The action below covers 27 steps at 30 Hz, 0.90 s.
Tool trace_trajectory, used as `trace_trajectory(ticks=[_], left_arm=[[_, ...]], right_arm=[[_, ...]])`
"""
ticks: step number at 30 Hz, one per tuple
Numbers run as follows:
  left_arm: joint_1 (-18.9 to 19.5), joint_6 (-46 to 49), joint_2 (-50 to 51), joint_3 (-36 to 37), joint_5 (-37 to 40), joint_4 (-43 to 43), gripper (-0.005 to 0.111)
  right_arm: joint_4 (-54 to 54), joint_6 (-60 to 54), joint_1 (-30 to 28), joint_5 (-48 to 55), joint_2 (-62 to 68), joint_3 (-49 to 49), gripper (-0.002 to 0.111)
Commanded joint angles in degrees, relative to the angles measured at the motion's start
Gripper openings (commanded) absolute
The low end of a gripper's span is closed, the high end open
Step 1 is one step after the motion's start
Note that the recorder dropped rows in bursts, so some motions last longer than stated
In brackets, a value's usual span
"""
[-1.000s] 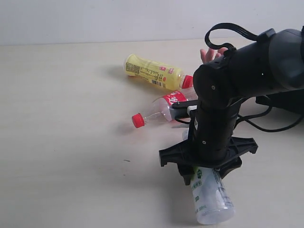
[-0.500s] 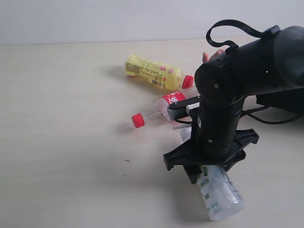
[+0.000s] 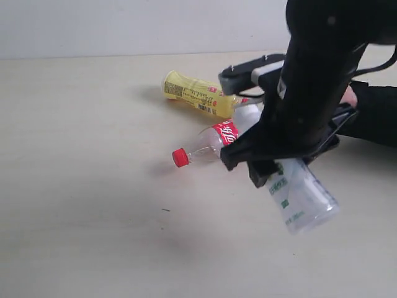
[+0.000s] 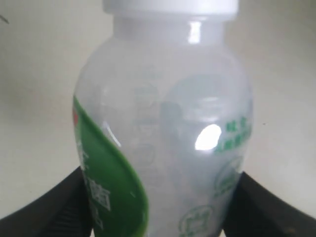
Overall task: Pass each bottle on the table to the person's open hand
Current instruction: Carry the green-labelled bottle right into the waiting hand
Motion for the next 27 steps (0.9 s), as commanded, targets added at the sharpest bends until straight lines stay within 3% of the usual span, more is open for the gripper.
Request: trace_trajectory(ticks=[1,17,27], left_arm=[[0.17,-0.17,-0.40,0.19,-0.02,-0.34,0.000],[0.17,-0.17,-0.40,0.19,-0.02,-0.34,0.000],[0.17,-0.17,-0.40,0.19,-0.02,-0.34,0.000]], right_arm=[[-1.55,-0.57,-4.07,2.98,-4.09,-3.89,0.000],[-1.55,-2.14,-17.53,3.90,-5.17,-13.61,0.000],[-1.55,-4.76,-20.30,6.06,-2.73,-15.60,0.000]])
